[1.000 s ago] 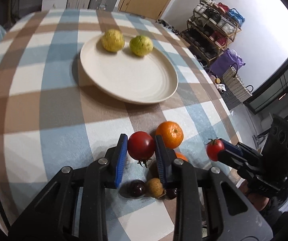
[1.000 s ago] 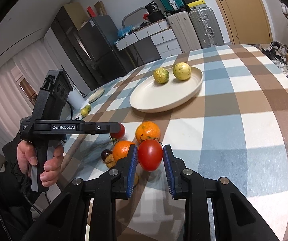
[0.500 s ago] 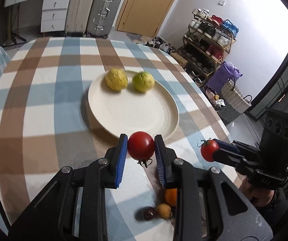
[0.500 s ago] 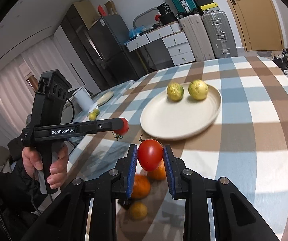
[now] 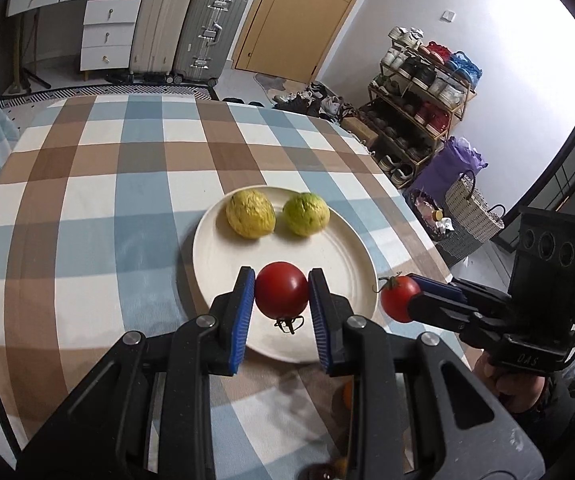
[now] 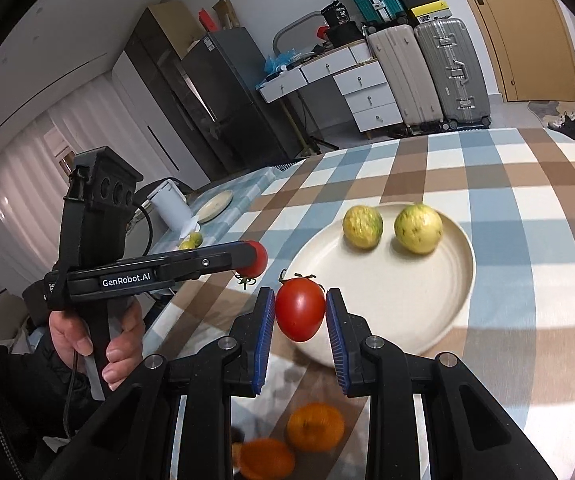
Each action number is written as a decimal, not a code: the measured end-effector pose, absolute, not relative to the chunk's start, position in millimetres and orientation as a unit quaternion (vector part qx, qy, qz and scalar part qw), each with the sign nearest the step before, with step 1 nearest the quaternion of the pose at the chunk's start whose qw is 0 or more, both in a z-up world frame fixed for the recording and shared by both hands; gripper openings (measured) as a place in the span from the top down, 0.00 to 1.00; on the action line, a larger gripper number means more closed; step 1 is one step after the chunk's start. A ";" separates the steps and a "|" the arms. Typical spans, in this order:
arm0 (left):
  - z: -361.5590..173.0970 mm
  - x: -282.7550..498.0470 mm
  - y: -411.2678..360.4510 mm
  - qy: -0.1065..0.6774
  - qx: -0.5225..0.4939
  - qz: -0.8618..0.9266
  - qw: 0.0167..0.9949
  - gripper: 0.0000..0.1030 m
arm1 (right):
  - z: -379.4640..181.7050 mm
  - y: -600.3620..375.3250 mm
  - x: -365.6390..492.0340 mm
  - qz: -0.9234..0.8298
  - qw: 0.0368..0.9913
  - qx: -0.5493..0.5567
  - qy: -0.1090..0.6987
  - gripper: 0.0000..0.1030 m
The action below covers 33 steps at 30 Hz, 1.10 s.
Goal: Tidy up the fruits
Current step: 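Place both tomatoes on the cream plate and open both grippers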
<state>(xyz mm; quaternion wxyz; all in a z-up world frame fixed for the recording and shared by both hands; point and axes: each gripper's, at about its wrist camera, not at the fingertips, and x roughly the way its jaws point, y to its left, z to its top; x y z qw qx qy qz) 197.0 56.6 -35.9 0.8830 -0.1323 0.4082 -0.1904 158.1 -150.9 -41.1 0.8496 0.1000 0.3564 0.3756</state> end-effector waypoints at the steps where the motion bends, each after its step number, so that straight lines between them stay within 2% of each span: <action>1: -35.7 202.8 56.3 0.410 -0.131 -0.192 0.882 0.76 | -40.3 -150.2 162.3 0.377 0.848 0.103 0.357 0.74; 15: -75.3 271.6 50.2 0.444 -0.148 -0.187 0.864 0.76 | -71.7 -112.0 221.9 0.374 0.830 0.075 0.408 0.75; 22: -91.8 290.6 44.4 0.460 -0.138 -0.182 0.858 0.76 | -92.1 -111.6 233.4 0.365 0.824 0.097 0.422 0.75; 24: -92.1 290.1 44.0 0.462 -0.135 -0.177 0.858 0.68 | -92.9 -114.9 233.9 0.357 0.828 0.100 0.420 0.75; 26: -89.3 285.8 44.3 0.457 -0.134 -0.175 0.862 0.50 | -91.9 -118.0 234.1 0.356 0.828 0.104 0.420 0.74; 28: -82.4 278.1 46.1 0.445 -0.136 -0.173 0.868 0.46 | -87.4 -124.3 231.6 0.352 0.832 0.107 0.415 0.73; 29: -78.8 274.6 46.7 0.440 -0.135 -0.171 0.871 0.42 | -84.5 -127.7 229.3 0.346 0.836 0.105 0.412 0.69; 31: -71.6 266.6 49.1 0.433 -0.138 -0.168 0.875 0.42 | -78.1 -136.2 224.5 0.340 0.842 0.110 0.404 0.61; 33: -63.3 257.3 50.8 0.424 -0.138 -0.166 0.880 0.40 | -70.7 -145.7 217.0 0.334 0.849 0.117 0.393 0.58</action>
